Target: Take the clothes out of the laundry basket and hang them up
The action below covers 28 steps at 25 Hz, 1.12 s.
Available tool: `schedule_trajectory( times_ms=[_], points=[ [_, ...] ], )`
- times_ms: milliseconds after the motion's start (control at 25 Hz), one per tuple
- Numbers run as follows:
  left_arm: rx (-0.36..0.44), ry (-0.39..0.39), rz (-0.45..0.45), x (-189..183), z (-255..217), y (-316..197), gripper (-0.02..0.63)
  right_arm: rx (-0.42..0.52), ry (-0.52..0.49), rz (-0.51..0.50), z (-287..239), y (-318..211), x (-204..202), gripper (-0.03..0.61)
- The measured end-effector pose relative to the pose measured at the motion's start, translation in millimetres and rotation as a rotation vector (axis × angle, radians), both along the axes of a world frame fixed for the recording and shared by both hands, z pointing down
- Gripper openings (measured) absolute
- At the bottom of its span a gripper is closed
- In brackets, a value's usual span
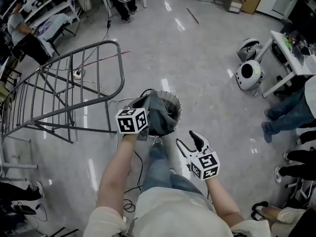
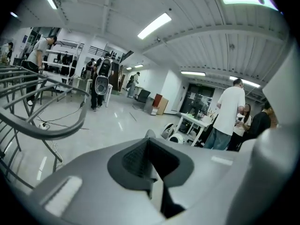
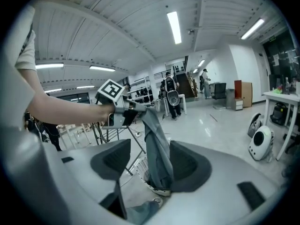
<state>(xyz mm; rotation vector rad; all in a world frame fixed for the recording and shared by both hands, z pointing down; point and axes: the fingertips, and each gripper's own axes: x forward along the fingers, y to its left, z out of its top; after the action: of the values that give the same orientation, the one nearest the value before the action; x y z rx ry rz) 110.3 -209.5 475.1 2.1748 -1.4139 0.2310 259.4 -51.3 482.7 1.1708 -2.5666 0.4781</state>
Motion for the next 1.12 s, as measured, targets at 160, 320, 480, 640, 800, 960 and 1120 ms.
schedule_trajectory(
  times_ms=[160,320,480,640,800,960,1120],
  points=[
    [0.095,0.033,-0.022,-1,-71,2,0.017,0.033,0.008,-0.016,-18,13,5,0.265],
    [0.195,0.058,-0.023,4,-146,8,0.017,0.059,0.012,-0.027,-33,22,9,0.265],
    [0.291,0.04,0.006,13,-219,19,0.017,0.071,0.004,-0.032,-43,28,9,0.265],
    [0.372,0.039,0.027,17,-285,25,0.017,0.078,0.017,-0.045,-48,26,4,0.265],
    [0.476,0.036,0.053,25,-360,35,0.017,0.053,0.029,-0.058,-46,26,5,0.265],
    [0.573,0.004,0.064,30,-431,50,0.017,-0.005,0.04,-0.06,-29,30,2,0.266],
    [0.671,-0.034,0.041,31,-493,67,0.017,-0.081,0.048,-0.058,3,36,-4,0.273]
  ],
)
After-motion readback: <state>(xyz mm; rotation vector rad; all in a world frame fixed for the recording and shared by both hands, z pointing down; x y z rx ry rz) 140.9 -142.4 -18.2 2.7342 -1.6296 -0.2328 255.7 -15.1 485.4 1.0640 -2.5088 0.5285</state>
